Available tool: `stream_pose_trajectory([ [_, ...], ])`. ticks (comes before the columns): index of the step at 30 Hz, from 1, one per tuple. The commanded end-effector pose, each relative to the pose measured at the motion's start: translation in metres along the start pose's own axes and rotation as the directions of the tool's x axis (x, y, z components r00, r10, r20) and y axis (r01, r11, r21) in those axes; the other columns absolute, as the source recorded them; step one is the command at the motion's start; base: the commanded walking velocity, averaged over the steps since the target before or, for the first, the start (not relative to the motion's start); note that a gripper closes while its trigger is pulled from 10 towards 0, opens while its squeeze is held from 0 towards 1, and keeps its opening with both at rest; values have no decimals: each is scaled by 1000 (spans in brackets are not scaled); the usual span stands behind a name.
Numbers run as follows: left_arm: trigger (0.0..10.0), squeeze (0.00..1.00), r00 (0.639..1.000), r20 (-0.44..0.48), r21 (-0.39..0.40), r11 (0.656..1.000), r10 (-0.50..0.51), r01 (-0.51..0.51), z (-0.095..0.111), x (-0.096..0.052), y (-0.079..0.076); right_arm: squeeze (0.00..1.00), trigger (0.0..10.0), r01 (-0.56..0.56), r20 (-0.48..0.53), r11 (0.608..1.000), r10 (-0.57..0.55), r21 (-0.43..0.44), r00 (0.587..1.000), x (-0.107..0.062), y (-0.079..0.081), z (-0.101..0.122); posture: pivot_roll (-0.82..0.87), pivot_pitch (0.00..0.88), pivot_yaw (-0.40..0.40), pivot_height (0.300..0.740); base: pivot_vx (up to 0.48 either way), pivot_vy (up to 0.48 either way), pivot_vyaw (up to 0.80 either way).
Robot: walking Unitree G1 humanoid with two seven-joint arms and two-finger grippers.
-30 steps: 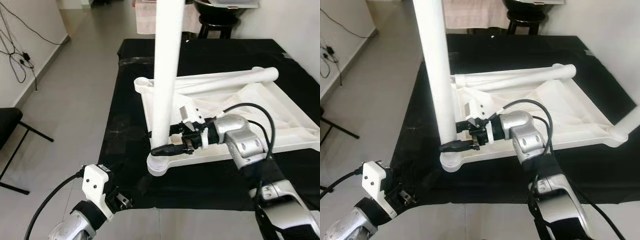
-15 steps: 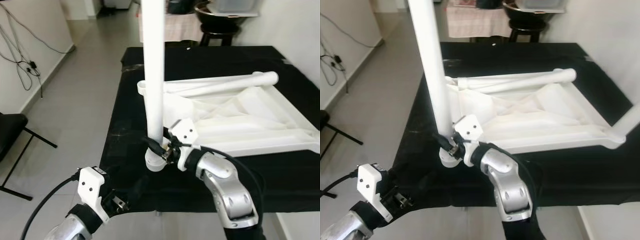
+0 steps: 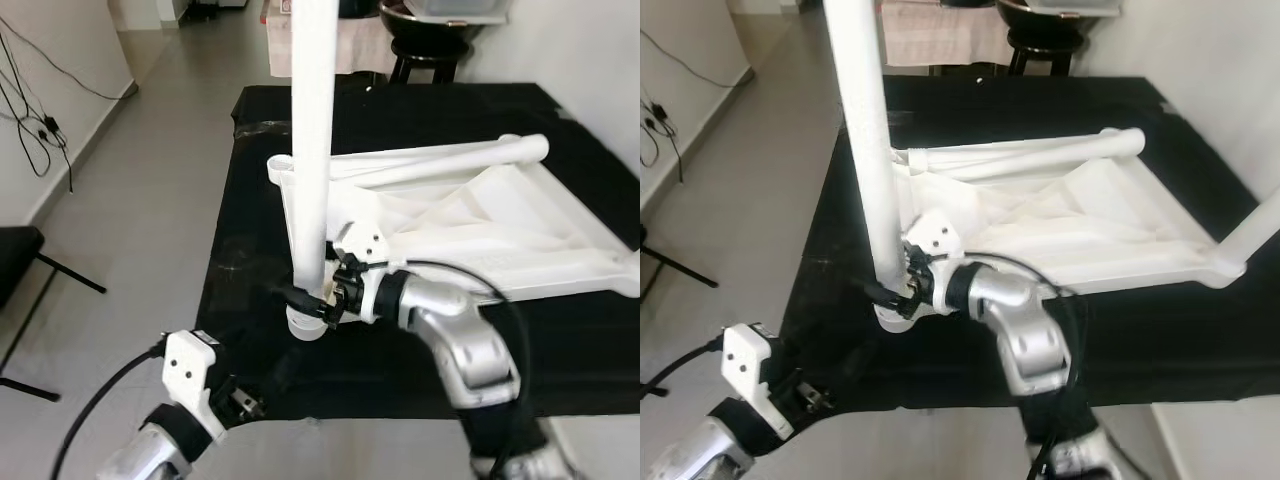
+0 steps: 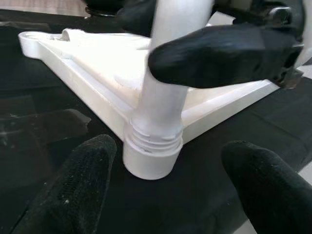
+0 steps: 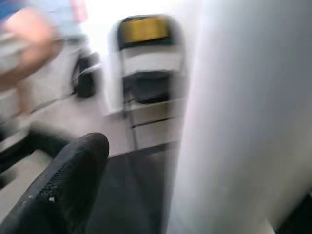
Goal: Building children table
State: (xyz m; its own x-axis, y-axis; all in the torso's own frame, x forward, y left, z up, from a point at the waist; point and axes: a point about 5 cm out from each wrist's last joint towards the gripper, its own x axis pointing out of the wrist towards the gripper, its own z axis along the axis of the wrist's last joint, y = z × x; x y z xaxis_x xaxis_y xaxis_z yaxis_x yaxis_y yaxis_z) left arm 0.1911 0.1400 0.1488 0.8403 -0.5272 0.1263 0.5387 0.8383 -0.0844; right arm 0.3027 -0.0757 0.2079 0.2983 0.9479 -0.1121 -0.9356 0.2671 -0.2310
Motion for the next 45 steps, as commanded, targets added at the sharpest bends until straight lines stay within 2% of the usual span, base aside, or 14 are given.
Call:
stream_pose_trajectory([
  [1, 10000, 0, 1000, -23, -14, 1000, -4, 3, -5, -1, -2, 0, 10000, -144, -36, 989, 144, -14, 989, 4, 4, -10, -79, 124, -57, 740, 0, 0, 0],
  [13, 10000, 0, 1000, -16, -24, 1000, 10, -10, -6, -2, -6, 0, 9882, -290, -23, 954, 292, 79, 956, 7, -23, -15, -61, 117, -75, 740, 0, 0, 0],
  [14, 10000, 0, 1000, -17, -25, 1000, 9, -9, -6, -2, -6, 0, 980, -313, -16, 945, 315, 91, 949, 4, -25, -15, -63, 117, -75, 740, 0, 0, 0],
  [15, 10000, 0, 1000, -17, -26, 1000, 8, -8, -7, -2, -6, 0, 980, -328, -11, 940, 330, 97, 944, 2, -25, -15, -63, 117, -75, 740, 0, 0, 0],
  [16, 10000, 0, 1000, -17, -28, 1000, 6, -7, -7, -2, -7, 0, 0, -336, -6, 936, 338, 107, 941, 0, -27, -14, -66, 118, -73, 740, 0, 0, 0],
  [29, 10000, 0, 1000, -17, -32, 999, 3, -4, -6, -2, -8, 0, 0, -331, -17, 939, 334, 99, 942, -19, -35, -18, -71, 128, -75, 740, 0, 0, 0],
  [30, 10000, 0, 1000, -17, -32, 999, 5, -5, -6, -2, -7, 0, 0, -282, -11, 955, 284, 98, 959, -21, -32, -22, -74, 130, -79, 740, 0, 0, 0],
  [32, 10000, 0, 1000, -16, -28, 1000, 10, -10, -5, -3, -5, 0, 0, 11, -18, 992, -8, 125, 1000, -14, -20, -37, -86, 137, -85, 740, 0, 0, 0],
  [33, 10000, 0, 1000, -16, -28, 1000, 10, -10, -5, -3, -5, 0, 0, 11, -18, 992, -8, 125, 1000, -14, -20, -37, -86, 137, -85, 740, 0, 0, 0],
  [34, 10000, 0, 1000, -16, -26, 1000, 12, -12, -5, -4, -3, 0, 0, 259, -49, 951, -255, 166, 966, -9, -17, -45, -89, 138, -83, 740, 0, 0, 0],
  [35, 10000, 0, 1000, -16, -24, 1000, 13, -14, -4, -4, -2, 0, 0, 478, -99, 862, -468, 170, 878, -9, -16, -52, -100, 142, -74, 740, 0, 0, 0],
  [36, 10000, 0, 1000, -16, -23, 1000, 14, -14, -4, -5, -1, 0, 0, 609, -204, 779, -578, 151, 790, -17, -4, -64, -100, 142, -74, 740, 0, 0, 0],
  [40, 10000, 0, 1000, -19, -19, 1000, 12, -13, -4, -5, 2, 0, 0, 626, -213, 779, -606, 35, 766, -25, 17, -61, -107, 142, -63, 740, 0, 0, 0],
  [45, 10000, 0, 1000, -23, -22, 1000, 4, -4, -5, -2, 5, 0, 0, 518, -191, 847, -492, 121, 849, -14, 14, -60, -103, 122, -63, 740, 0, 0, 0],
])
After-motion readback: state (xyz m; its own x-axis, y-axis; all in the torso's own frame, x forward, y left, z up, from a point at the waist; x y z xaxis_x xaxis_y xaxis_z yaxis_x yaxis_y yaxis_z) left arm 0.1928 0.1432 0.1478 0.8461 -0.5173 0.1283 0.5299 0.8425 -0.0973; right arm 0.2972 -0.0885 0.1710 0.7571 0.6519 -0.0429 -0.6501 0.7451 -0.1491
